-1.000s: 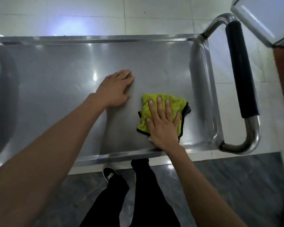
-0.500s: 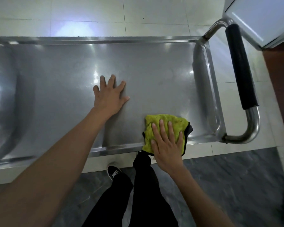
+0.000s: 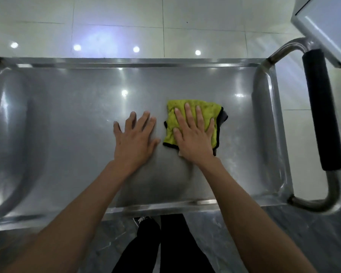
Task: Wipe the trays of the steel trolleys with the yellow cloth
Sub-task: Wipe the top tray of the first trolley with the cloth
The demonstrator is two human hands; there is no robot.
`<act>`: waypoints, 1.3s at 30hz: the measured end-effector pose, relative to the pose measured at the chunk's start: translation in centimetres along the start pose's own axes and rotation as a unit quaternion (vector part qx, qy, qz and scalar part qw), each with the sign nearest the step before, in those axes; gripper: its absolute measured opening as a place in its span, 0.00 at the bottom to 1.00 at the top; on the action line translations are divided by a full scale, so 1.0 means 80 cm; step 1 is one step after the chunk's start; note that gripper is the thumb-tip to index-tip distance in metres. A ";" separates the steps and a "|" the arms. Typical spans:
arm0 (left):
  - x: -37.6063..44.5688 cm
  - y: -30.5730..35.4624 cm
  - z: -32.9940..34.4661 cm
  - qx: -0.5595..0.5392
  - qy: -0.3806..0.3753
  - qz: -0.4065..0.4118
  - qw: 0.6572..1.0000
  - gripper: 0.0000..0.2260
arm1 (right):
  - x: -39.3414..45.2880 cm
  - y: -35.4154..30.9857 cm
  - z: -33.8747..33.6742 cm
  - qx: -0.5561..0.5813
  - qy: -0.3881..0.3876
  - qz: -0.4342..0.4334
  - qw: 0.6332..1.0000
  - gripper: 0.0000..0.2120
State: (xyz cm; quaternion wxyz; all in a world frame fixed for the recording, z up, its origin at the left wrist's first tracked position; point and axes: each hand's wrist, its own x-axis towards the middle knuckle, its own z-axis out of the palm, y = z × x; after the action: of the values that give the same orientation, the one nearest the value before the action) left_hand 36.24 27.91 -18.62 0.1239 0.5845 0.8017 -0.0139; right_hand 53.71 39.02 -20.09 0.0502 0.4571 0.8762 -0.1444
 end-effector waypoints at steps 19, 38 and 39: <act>0.014 -0.002 -0.005 -0.012 -0.032 -0.011 0.999 0.30 | 0.143 -0.012 -0.034 0.008 -0.007 -0.036 0.999 0.28; -0.065 -0.050 -0.005 0.007 -0.039 0.043 0.998 0.29 | -0.294 -0.099 0.067 -0.023 -0.046 0.002 0.999 0.27; -0.077 -0.062 -0.002 0.001 -0.020 0.027 0.999 0.29 | -0.292 -0.101 0.067 -0.031 -0.045 0.005 0.998 0.27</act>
State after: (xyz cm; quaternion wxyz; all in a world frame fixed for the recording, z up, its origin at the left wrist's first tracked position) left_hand 33.35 20.61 -17.77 0.1392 0.6055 0.7832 -0.0230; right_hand 60.37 14.65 -18.39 0.1047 0.4531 0.8745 -0.1377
